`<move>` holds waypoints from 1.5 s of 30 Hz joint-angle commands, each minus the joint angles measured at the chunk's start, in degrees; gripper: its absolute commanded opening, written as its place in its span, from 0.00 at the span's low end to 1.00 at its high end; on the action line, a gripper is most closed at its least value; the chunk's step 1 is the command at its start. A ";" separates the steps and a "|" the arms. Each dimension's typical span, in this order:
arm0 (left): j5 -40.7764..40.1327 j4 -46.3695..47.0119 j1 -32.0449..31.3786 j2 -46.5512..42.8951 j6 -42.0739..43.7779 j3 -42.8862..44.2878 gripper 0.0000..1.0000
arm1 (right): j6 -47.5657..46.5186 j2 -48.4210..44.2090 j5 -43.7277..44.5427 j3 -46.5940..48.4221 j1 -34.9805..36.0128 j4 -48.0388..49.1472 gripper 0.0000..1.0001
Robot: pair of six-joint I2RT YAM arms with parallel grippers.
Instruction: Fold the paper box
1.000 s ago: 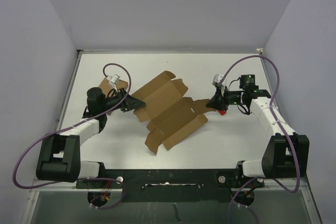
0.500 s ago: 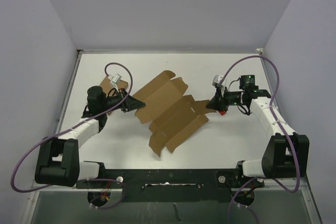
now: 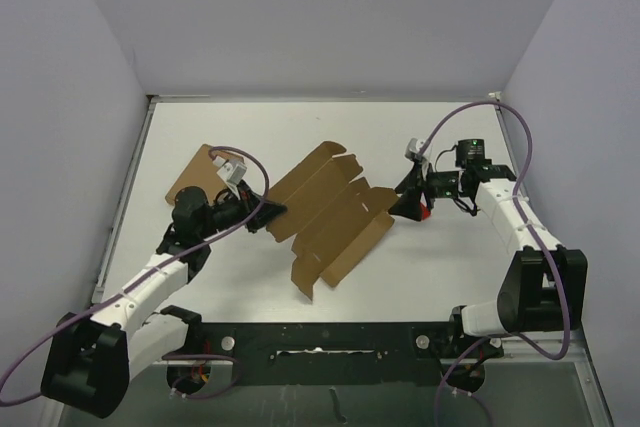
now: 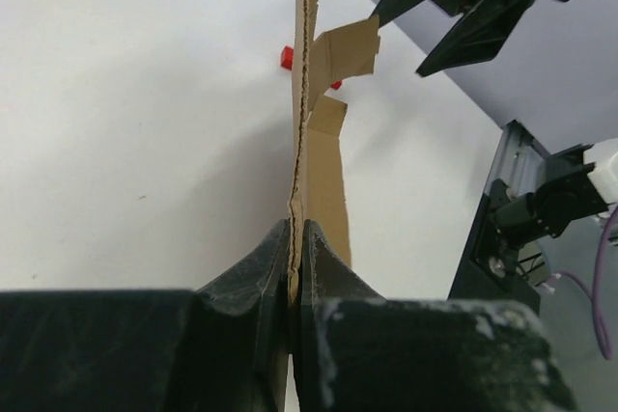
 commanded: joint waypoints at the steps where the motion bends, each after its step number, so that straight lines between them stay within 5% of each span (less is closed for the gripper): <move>1: -3.97 4.15 -1.13 0.70 5.55 -1.53 0.00 | -0.67 -3.40 -4.63 2.44 -1.10 -1.21 0.66; 6: -2.53 4.33 -1.12 1.06 5.80 -1.45 0.00 | -0.99 -6.36 -8.82 2.29 -4.73 -1.70 0.67; 15: -3.03 5.71 -1.04 -2.99 5.64 -3.32 0.00 | -19.83 -6.05 -19.57 -0.01 -4.23 -11.14 0.75; 22: 0.11 14.51 -1.12 -5.25 5.48 -7.16 0.00 | 20.33 -6.00 -10.35 -2.04 -5.03 16.95 0.65; 25: 3.86 16.50 -1.12 -5.16 4.37 -6.01 0.00 | 24.35 -6.86 -7.31 3.32 -6.31 16.77 0.58; 29: 8.01 16.47 -1.14 -5.40 3.31 -3.46 0.00 | 20.02 -4.41 -5.33 12.64 -7.03 10.29 0.29; 31: 9.58 16.44 -1.16 -5.81 2.94 -2.62 0.00 | 17.00 -2.28 -6.39 15.45 -6.67 5.91 0.22; 45: 13.00 18.97 -1.17 -7.67 1.57 -2.02 0.00 | 3.55 -6.15 -6.73 7.97 0.32 1.45 0.23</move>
